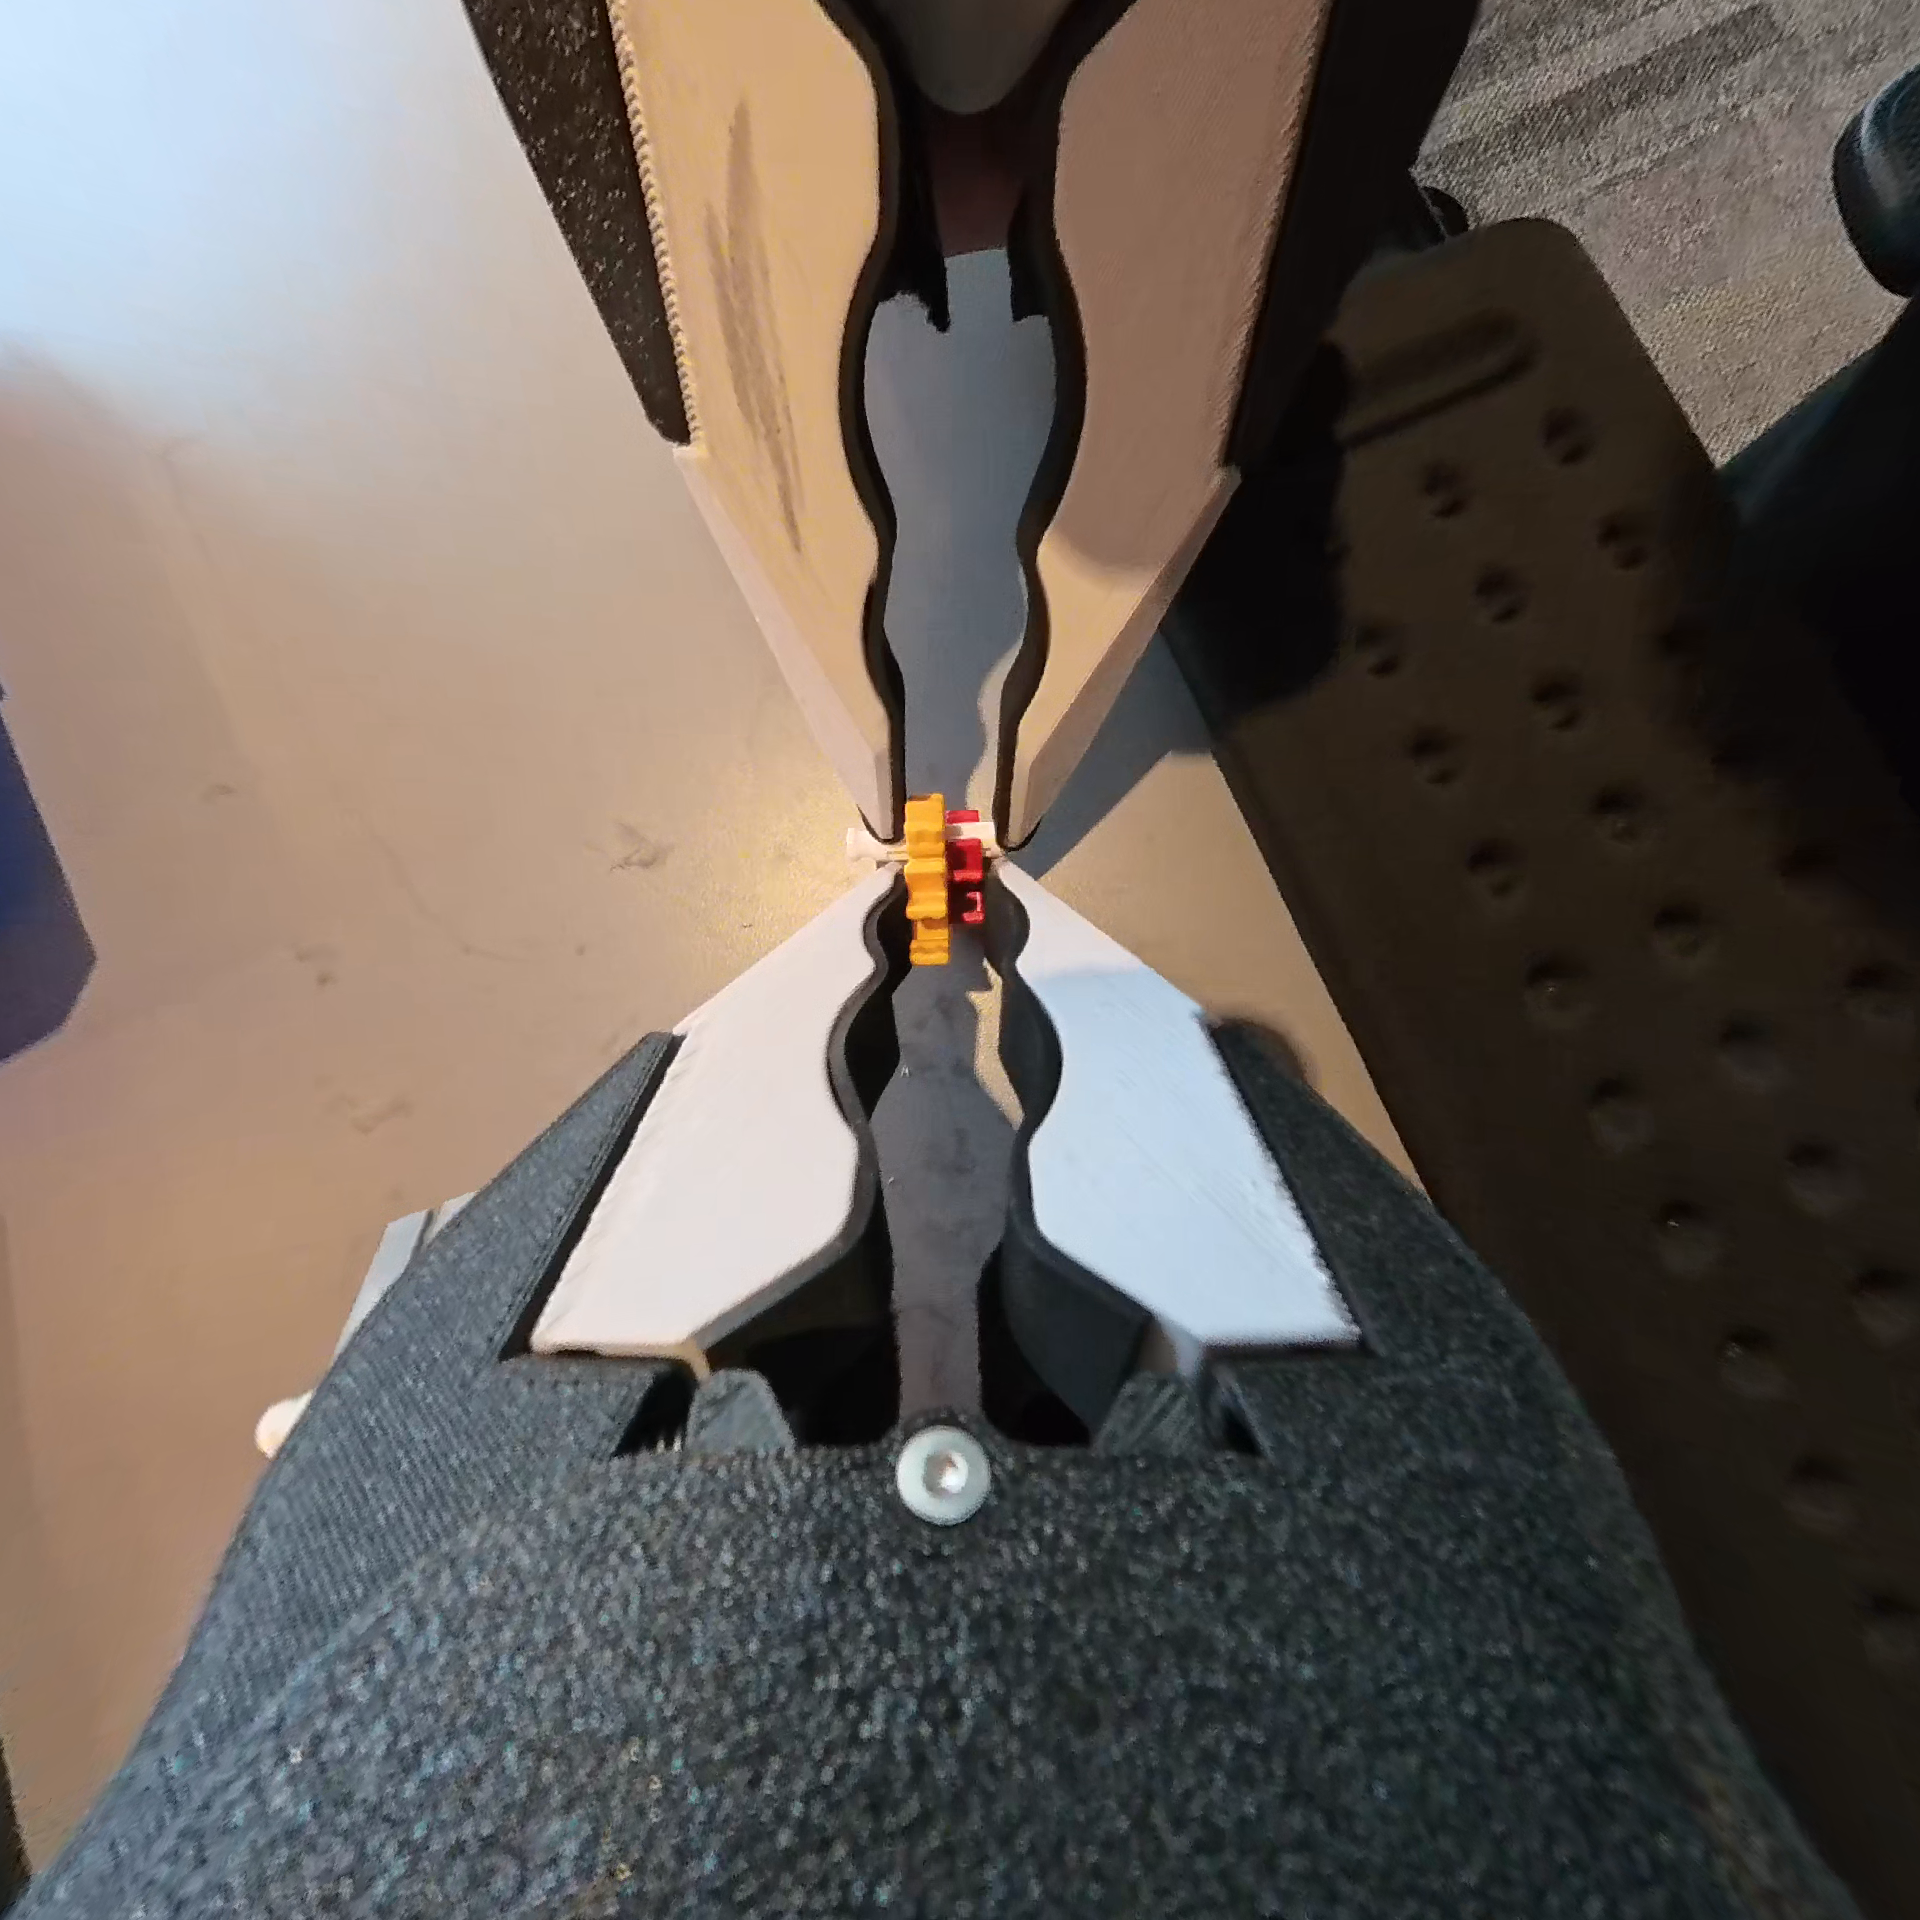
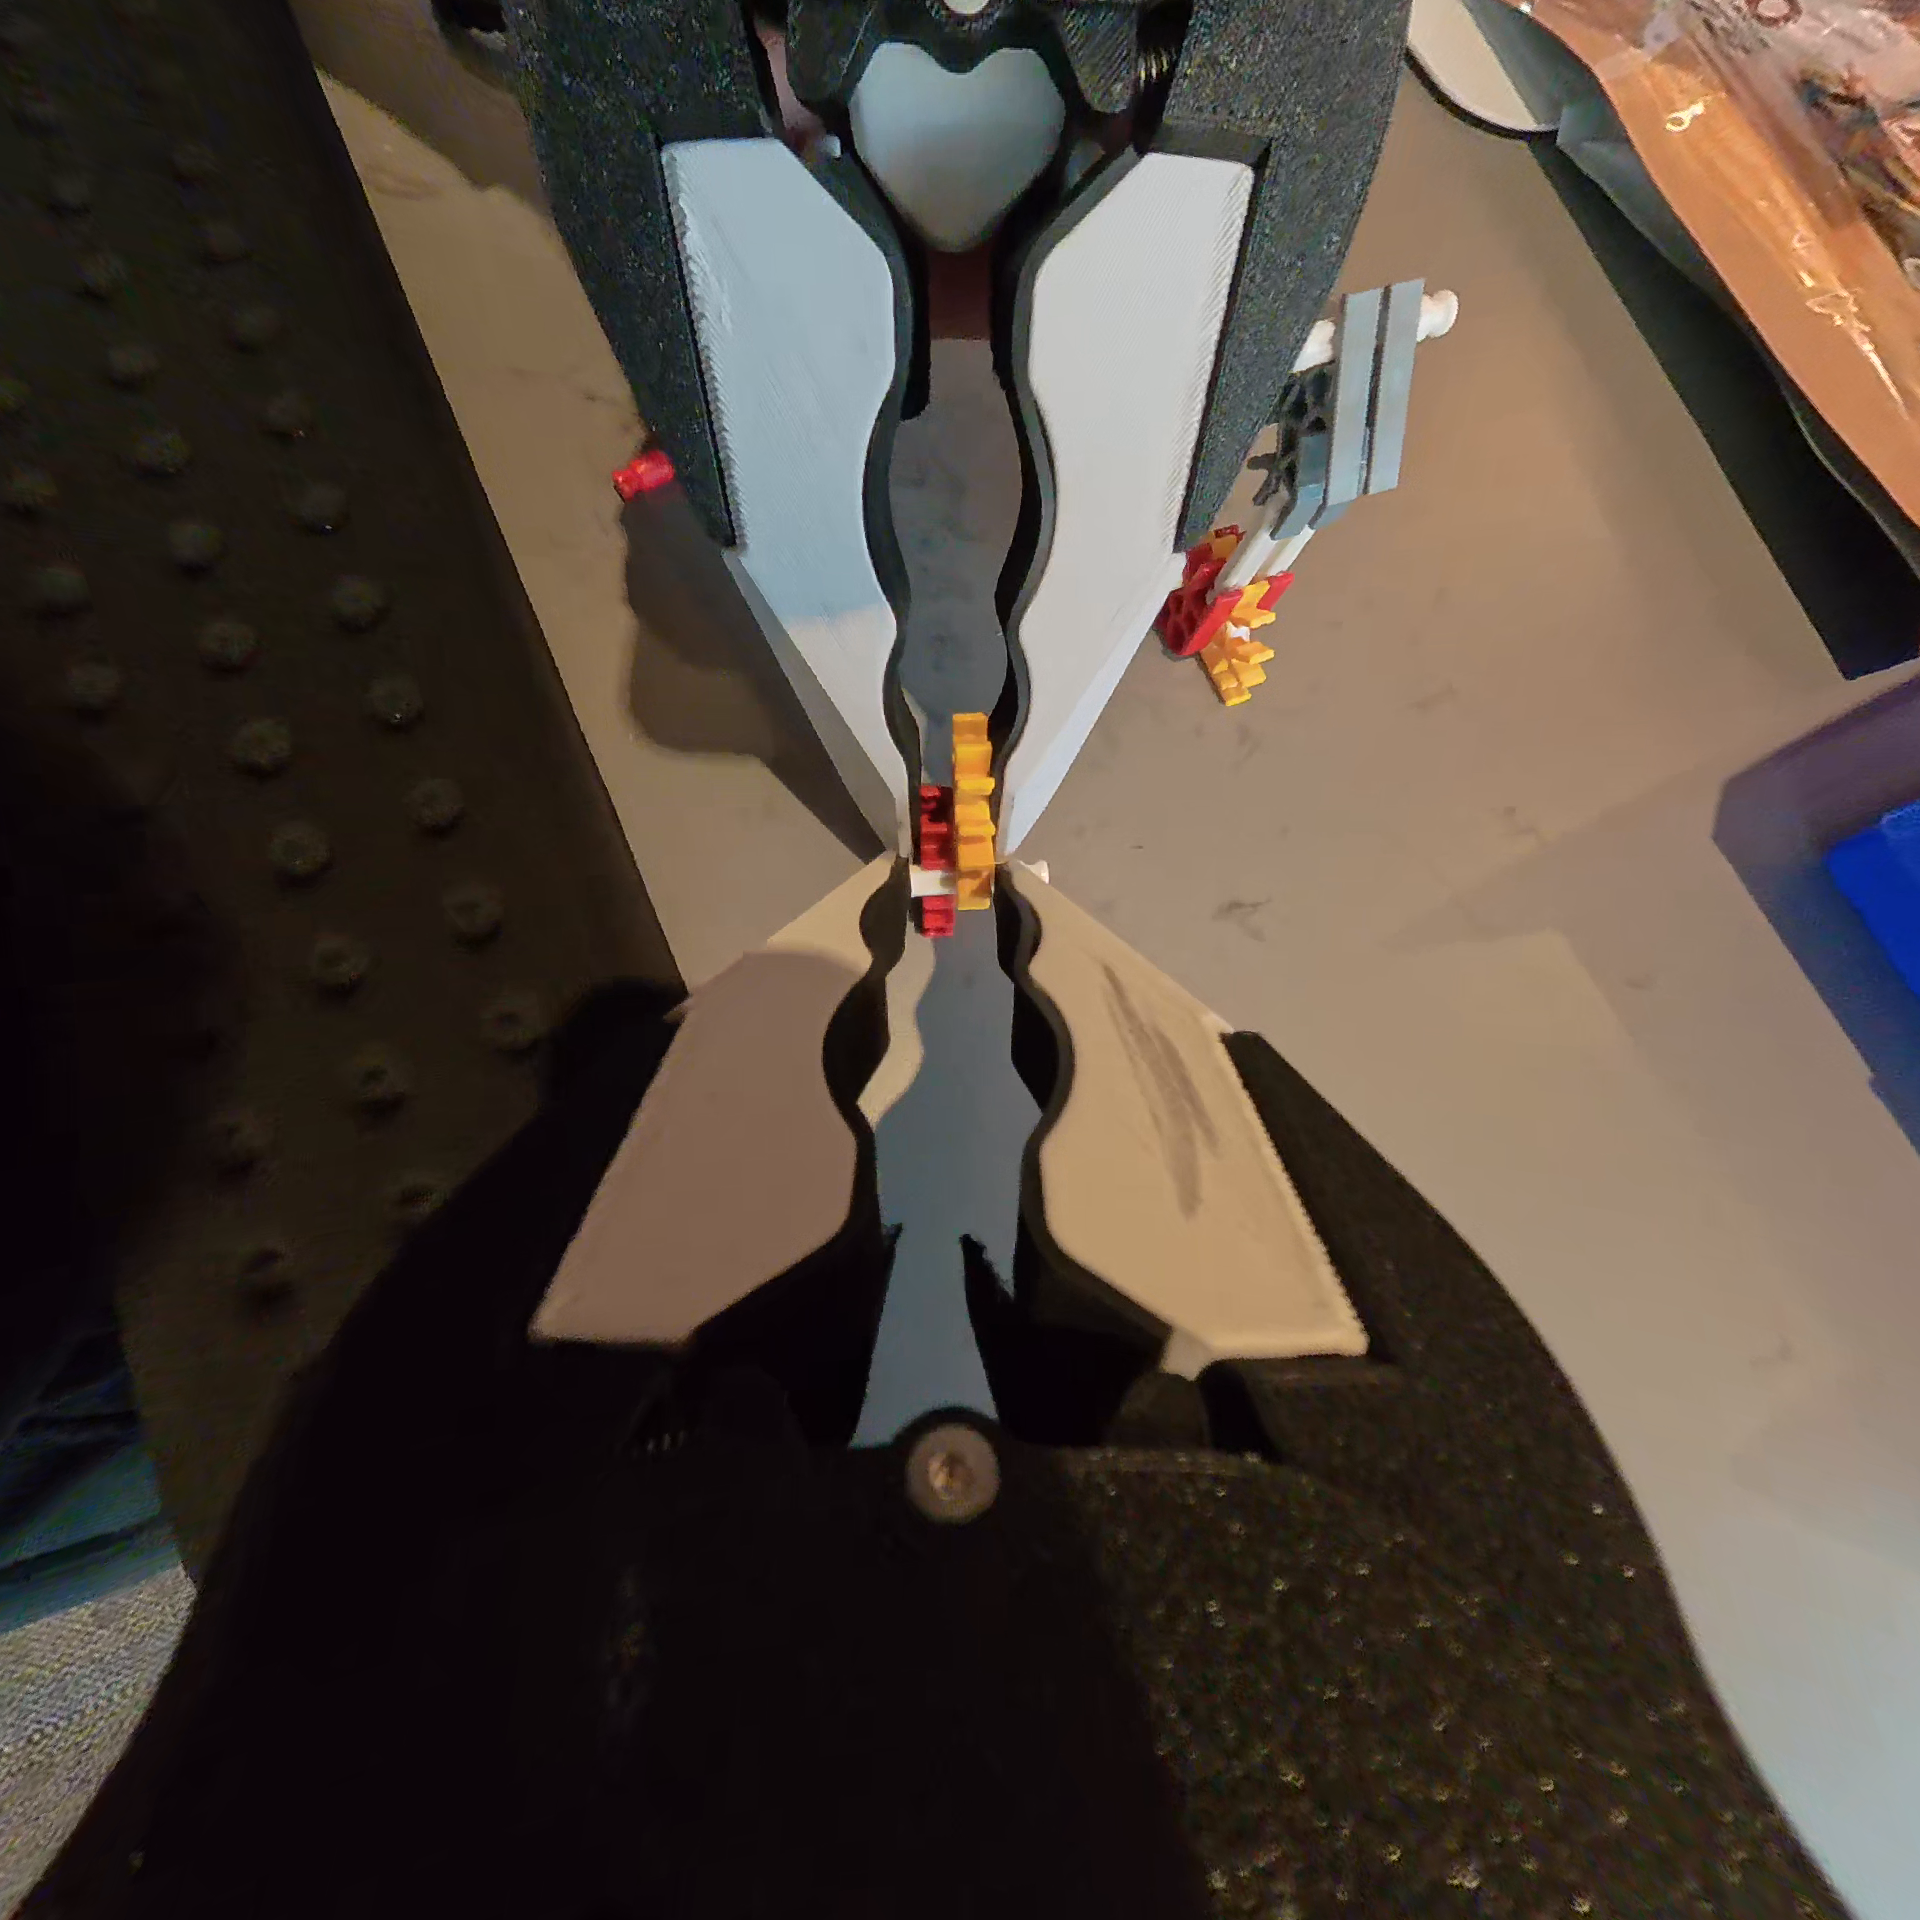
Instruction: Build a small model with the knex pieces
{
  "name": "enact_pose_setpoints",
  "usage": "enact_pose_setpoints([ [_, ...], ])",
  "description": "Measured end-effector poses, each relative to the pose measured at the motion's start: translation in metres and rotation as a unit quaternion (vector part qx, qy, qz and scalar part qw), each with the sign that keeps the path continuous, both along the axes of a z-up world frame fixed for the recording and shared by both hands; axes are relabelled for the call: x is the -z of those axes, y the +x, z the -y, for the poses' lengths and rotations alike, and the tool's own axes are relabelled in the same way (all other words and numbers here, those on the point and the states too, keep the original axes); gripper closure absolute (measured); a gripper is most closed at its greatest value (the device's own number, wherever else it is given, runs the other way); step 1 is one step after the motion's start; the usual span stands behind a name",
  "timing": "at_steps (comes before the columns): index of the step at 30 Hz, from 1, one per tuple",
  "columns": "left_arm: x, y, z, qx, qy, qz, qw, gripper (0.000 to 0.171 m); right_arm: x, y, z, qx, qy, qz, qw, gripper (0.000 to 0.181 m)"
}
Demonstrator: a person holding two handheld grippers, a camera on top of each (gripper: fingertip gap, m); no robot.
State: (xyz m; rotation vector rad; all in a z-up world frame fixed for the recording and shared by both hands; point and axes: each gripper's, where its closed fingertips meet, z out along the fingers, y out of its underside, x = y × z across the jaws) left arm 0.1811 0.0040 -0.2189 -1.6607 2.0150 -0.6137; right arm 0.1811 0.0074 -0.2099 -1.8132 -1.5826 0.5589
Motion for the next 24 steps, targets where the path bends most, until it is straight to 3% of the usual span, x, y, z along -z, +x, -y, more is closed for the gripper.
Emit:
enact_pose_setpoints([
  [24,0.0035,-0.0006,0.0003,-0.005,-0.017,0.027,0.999,0.159,0.0025,-0.0038,0.0002,-0.024,-0.012,0.019,0.999,0.167],
])
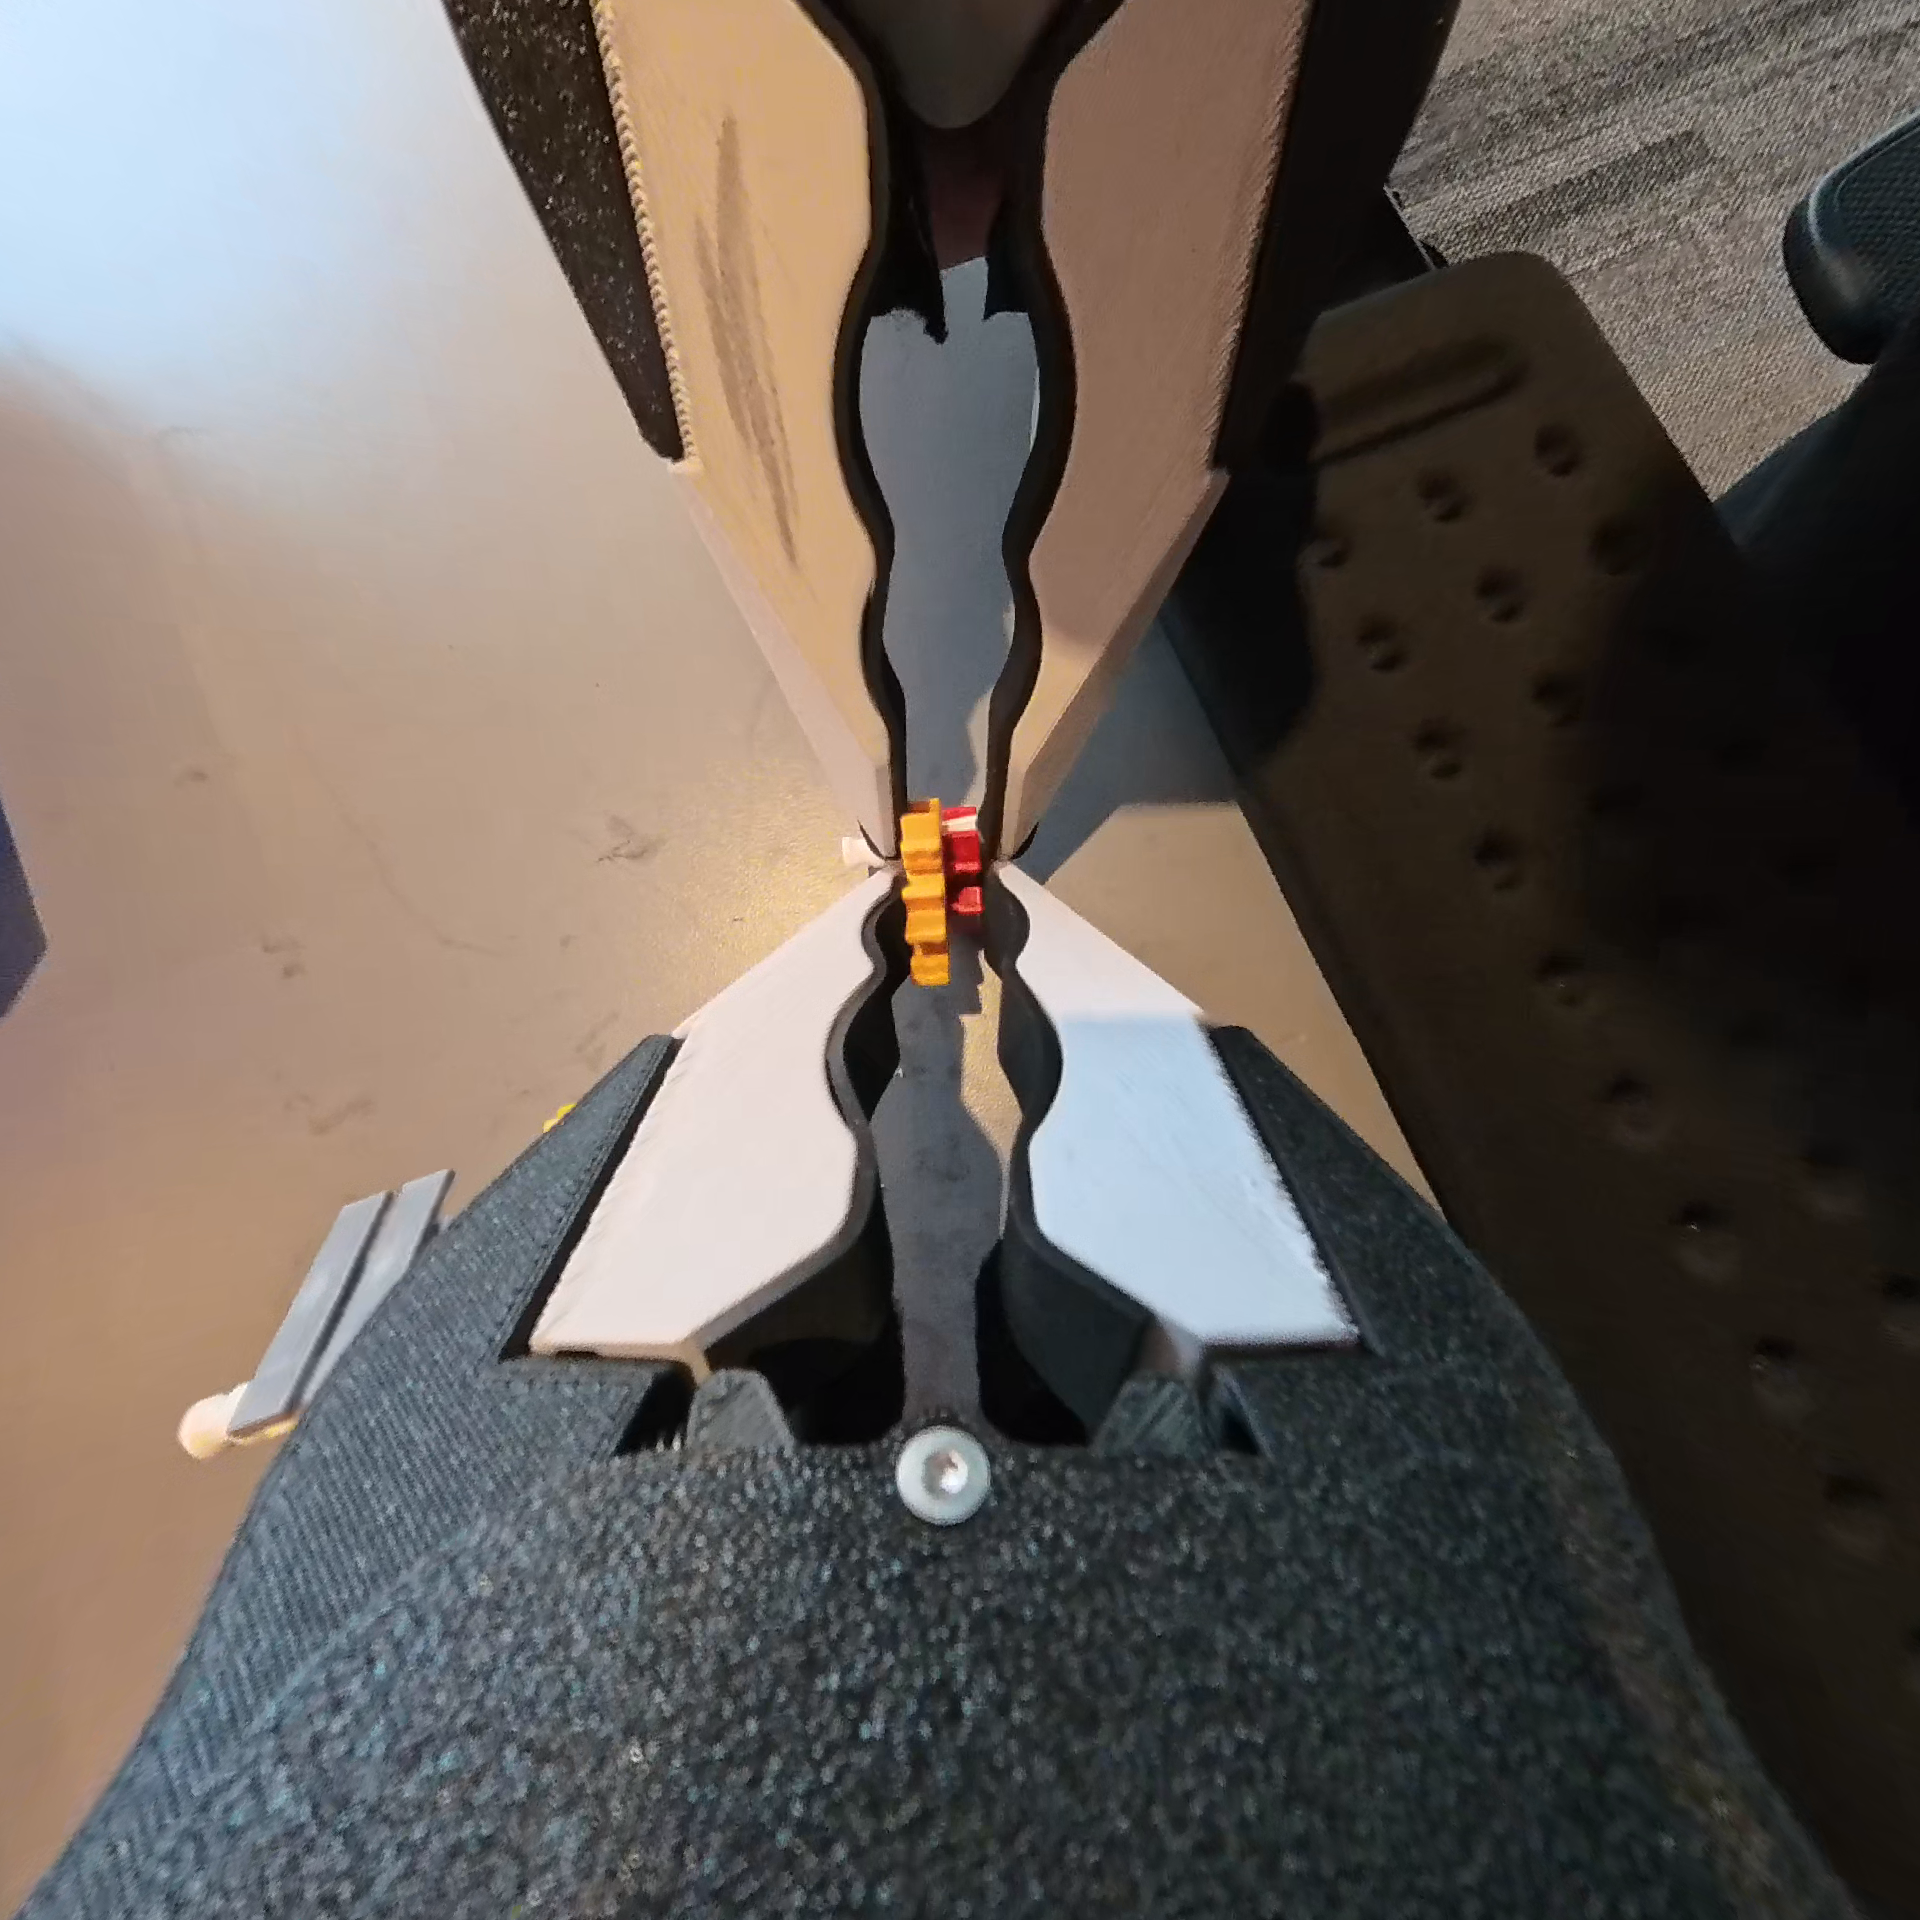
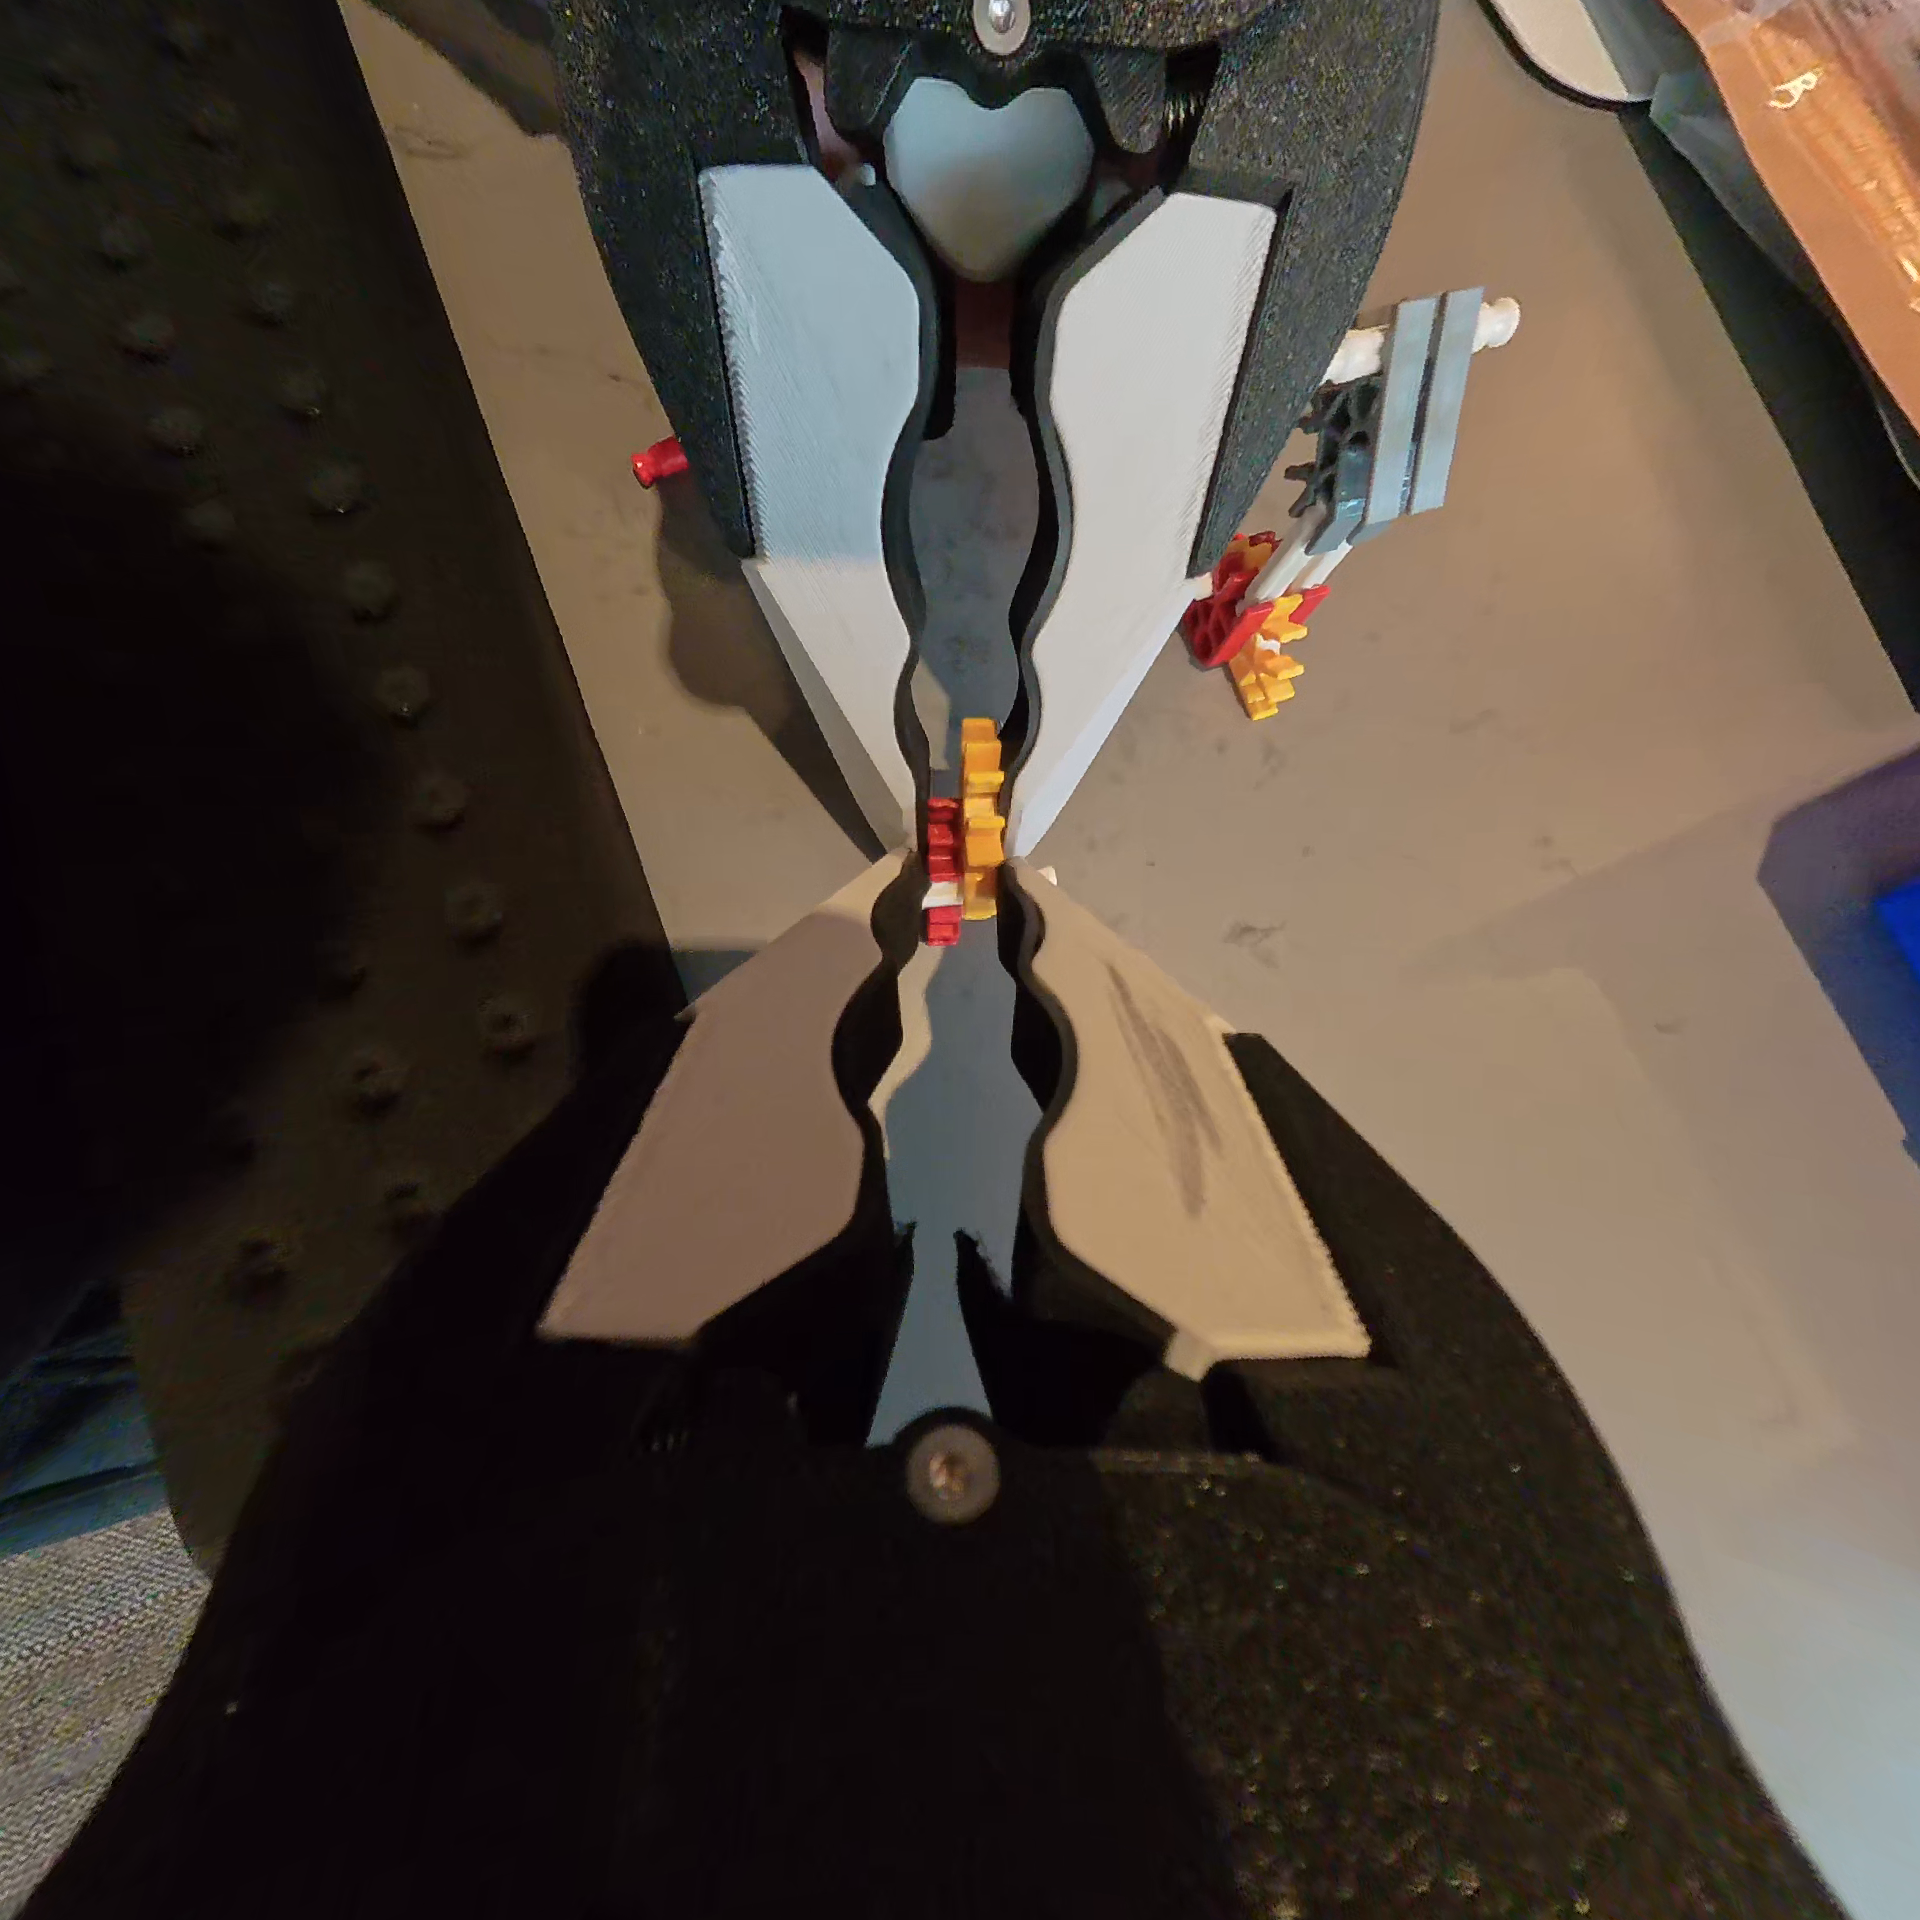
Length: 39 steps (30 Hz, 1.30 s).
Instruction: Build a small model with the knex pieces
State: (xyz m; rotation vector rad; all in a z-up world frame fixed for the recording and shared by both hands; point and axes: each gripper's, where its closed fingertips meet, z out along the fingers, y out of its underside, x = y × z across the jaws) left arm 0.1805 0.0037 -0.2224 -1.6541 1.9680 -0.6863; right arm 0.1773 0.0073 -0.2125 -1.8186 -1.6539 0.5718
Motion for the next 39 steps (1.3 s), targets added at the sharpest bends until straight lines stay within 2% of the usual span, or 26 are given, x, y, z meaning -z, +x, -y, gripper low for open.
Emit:
enact_pose_setpoints([
  [11,0.001,0.002,0.003,0.019,0.020,-0.011,1.000,0.159,-0.004,0.008,0.001,-0.010,0.015,0.027,0.999,0.164],
  [14,0.001,0.002,0.003,0.016,0.015,-0.007,1.000,0.159,-0.010,0.014,-0.002,0.000,0.009,0.010,1.000,0.162],
  [23,0.001,0.003,0.003,0.014,0.010,-0.009,1.000,0.159,0.000,0.009,0.001,-0.002,0.003,0.020,1.000,0.162],
  [39,0.003,0.002,0.003,0.002,-0.007,0.009,1.000,0.160,0.000,0.004,0.004,-0.044,-0.006,0.089,0.995,0.167],
])
